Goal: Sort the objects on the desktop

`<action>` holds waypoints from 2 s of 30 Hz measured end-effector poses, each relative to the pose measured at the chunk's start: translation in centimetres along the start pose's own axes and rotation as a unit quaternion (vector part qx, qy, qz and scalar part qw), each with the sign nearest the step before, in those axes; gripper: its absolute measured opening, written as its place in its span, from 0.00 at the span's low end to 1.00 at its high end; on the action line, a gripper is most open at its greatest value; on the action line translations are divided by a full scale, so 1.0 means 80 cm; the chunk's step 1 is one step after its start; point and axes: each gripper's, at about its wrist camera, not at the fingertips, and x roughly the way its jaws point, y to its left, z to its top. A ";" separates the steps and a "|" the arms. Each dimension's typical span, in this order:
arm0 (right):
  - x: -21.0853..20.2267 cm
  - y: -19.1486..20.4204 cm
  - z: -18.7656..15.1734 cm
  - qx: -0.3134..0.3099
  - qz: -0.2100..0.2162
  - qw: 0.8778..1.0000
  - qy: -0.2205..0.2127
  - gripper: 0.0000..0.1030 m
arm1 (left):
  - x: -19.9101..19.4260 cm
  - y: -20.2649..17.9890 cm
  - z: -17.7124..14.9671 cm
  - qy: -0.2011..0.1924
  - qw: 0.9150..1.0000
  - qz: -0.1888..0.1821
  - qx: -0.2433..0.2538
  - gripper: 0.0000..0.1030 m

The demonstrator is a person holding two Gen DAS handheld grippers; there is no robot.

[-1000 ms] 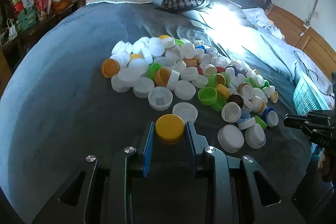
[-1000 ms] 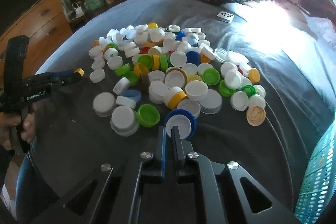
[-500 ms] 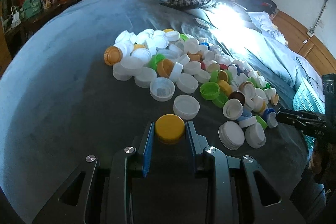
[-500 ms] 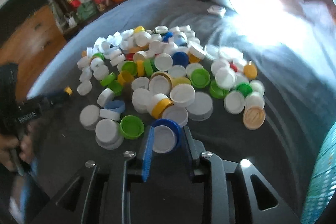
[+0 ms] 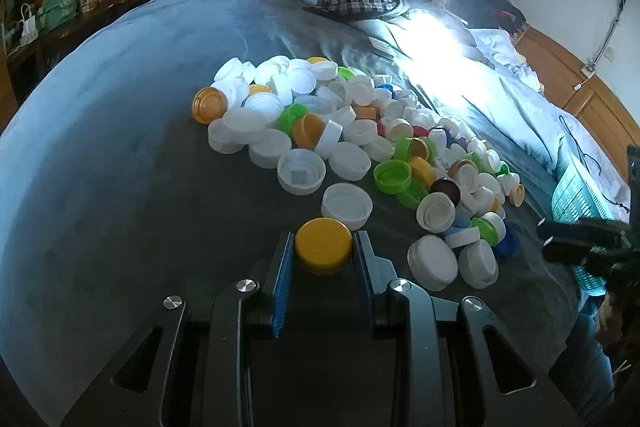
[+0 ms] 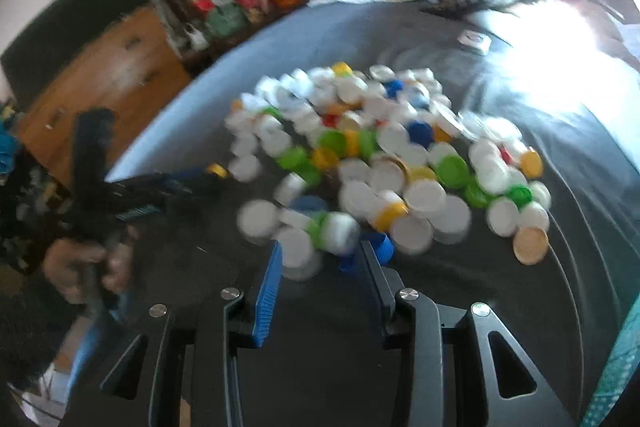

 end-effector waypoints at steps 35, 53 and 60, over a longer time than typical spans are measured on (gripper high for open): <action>0.061 0.017 0.009 0.046 0.006 0.999 0.010 0.27 | 0.009 0.001 -0.004 0.002 1.000 -0.011 -0.007 0.24; 0.020 0.021 0.019 0.033 -0.039 0.998 -0.028 0.12 | -0.011 -0.005 0.002 -0.024 1.000 0.012 -0.004 0.24; -0.029 0.027 0.022 0.017 -0.071 0.996 -0.049 0.12 | -0.058 -0.067 0.021 -0.051 0.997 0.039 0.032 0.24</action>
